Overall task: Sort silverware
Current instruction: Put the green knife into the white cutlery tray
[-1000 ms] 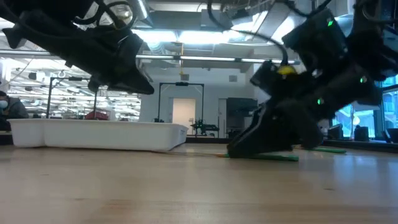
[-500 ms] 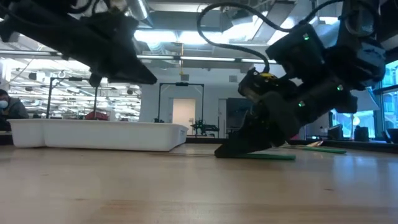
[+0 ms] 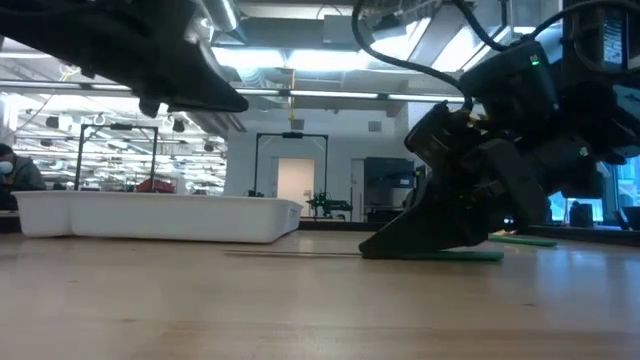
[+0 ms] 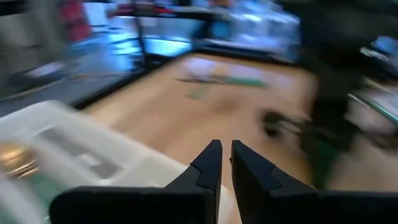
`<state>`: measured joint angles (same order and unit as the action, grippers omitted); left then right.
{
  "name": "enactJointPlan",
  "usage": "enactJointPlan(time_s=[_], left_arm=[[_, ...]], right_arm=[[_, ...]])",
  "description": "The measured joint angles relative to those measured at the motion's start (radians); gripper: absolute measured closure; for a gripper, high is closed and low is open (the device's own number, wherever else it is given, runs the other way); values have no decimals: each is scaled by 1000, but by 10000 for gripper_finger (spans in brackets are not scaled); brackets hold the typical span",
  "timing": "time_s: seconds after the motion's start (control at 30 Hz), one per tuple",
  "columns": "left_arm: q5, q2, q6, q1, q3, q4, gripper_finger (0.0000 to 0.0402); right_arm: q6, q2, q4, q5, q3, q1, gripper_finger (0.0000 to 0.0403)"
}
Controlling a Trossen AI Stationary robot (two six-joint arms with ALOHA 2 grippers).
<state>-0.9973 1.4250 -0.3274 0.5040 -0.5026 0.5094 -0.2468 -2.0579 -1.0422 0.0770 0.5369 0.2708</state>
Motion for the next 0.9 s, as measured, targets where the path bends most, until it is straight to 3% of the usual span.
enactJointPlan(time_s=[0.17,0.43,0.73,0.9], left_arm=[[183,0,110,57,0,0,377],[326,68,-2,72,0,38,377],[339,264,215,99,1,511,377],[336,296,241,105,1,574,377]], right_arm=[[7,0,-9,11,1,0,378],[9,4,-55,28,1,-1,380],[16,73,-40,43,2,-1,381],[32,111,-12,44,2,-1,380]])
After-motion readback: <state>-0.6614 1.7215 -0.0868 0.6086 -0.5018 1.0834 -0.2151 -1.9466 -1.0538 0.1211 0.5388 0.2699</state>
